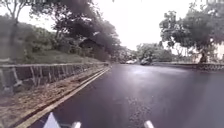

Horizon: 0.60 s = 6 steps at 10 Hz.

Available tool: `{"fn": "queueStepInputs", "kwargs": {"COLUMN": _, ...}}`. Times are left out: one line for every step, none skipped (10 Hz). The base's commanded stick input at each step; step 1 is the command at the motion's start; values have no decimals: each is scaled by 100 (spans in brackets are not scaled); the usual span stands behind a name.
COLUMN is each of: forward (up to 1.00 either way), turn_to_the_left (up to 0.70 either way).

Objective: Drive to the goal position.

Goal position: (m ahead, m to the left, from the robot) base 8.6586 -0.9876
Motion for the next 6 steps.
{"fn": "queueStepInputs", "kwargs": {"forward": 70, "turn_to_the_left": 0}}
{"fn": "queueStepInputs", "kwargs": {"forward": 70, "turn_to_the_left": 0}}
{"fn": "queueStepInputs", "kwargs": {"forward": 70, "turn_to_the_left": 0}}
{"fn": "queueStepInputs", "kwargs": {"forward": 70, "turn_to_the_left": 0}}
{"fn": "queueStepInputs", "kwargs": {"forward": 70, "turn_to_the_left": 0}}
{"fn": "queueStepInputs", "kwargs": {"forward": 70, "turn_to_the_left": 0}}
